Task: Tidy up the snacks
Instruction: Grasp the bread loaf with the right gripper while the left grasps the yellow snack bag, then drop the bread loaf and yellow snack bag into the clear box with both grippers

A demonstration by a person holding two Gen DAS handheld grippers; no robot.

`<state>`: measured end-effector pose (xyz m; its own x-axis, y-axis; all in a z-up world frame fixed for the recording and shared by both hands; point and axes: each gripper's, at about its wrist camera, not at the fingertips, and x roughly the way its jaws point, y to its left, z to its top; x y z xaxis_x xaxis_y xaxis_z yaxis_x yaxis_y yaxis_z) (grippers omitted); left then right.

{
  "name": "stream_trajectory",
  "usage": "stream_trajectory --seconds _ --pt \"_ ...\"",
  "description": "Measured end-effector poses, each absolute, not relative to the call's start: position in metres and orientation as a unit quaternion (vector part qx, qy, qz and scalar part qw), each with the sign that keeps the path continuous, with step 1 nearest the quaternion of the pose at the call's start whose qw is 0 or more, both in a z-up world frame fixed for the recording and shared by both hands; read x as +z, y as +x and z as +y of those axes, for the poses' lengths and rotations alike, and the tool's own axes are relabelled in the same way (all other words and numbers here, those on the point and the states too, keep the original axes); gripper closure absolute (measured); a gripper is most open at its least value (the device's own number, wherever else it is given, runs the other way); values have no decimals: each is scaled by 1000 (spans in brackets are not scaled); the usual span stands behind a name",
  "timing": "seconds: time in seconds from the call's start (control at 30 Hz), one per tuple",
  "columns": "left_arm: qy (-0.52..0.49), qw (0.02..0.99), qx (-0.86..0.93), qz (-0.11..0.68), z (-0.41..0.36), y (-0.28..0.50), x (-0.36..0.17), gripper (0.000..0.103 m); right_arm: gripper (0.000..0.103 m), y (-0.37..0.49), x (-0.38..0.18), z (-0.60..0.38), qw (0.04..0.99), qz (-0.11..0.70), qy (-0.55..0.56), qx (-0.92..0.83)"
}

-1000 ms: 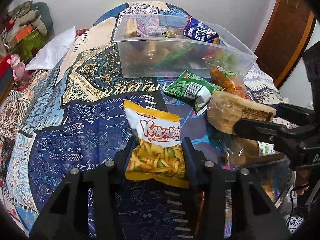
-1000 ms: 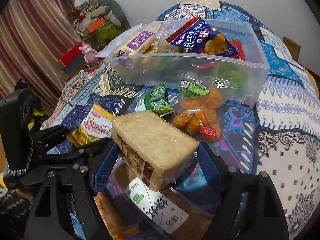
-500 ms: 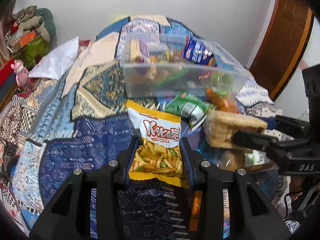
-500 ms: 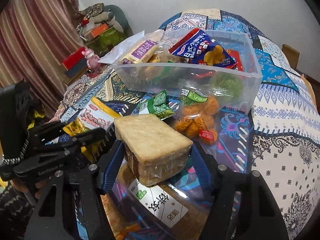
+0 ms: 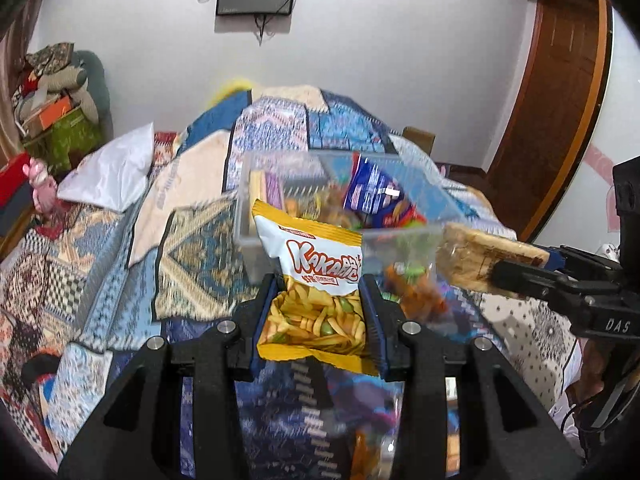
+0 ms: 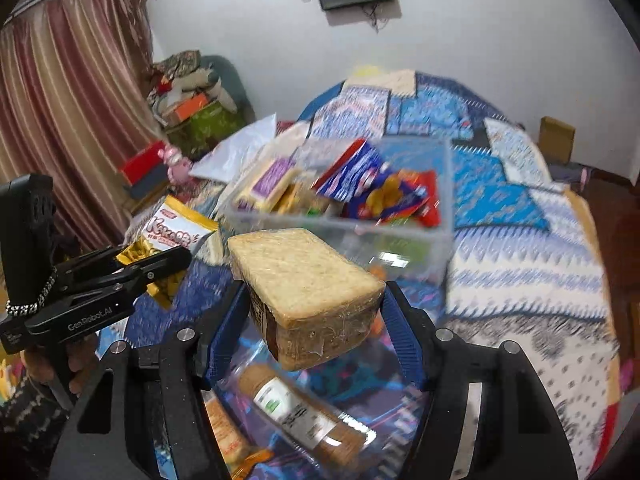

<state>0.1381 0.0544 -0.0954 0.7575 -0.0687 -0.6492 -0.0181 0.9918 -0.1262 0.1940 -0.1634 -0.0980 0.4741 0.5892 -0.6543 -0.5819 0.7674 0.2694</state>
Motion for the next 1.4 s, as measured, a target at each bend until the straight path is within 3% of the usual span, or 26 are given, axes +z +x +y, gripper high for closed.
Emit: stream_trajectory --seconds 0.57,1.3,1.37,1.4 --pt "-54 944 -15 326 59 219 -77 63 39 268 -70 -174 889 347 24 298" --pt "-64 915 -24 397 61 333 -134 62 37 344 -113 -136 888 384 5 253" --pt "-55 916 -16 396 60 333 -134 54 37 344 -116 -136 883 393 6 256" --pt "-53 916 -14 397 59 331 -133 43 36 343 -115 -136 883 394 7 257"
